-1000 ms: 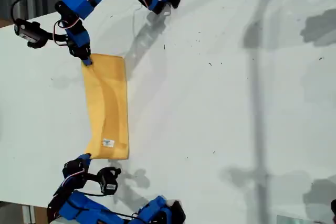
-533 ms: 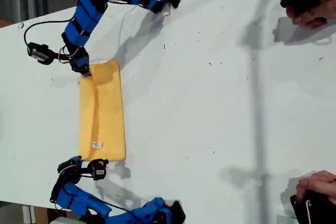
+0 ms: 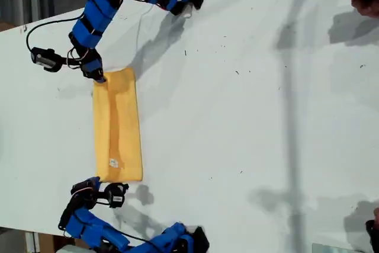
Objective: Grasp corners of a square towel and fold twice.
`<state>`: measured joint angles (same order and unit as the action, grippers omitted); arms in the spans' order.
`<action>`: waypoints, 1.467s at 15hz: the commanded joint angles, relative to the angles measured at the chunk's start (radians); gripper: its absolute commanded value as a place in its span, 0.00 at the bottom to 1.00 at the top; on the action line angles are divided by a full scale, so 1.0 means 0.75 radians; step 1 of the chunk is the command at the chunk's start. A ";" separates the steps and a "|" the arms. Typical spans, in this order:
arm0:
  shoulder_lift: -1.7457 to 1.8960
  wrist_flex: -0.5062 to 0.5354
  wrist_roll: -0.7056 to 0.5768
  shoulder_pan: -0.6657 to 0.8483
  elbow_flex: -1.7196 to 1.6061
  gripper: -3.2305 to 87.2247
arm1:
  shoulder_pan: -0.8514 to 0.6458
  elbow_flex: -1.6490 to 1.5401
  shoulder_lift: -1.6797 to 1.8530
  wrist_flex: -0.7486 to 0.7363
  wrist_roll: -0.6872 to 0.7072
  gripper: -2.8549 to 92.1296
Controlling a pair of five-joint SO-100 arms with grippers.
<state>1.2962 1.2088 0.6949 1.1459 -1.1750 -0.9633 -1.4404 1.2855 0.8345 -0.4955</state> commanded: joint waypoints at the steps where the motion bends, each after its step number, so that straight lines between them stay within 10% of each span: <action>1: 0.190 0.014 0.006 -0.053 -0.151 0.03 | 0.010 -0.049 0.145 0.020 0.012 0.03; 22: 0.225 0.147 0.188 -0.266 -0.454 0.03 | 0.115 0.231 -0.211 0.491 -0.198 0.03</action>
<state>1.4097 1.3054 0.8207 0.9618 -1.5171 -0.8713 -1.3330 1.1167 1.1950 -0.6351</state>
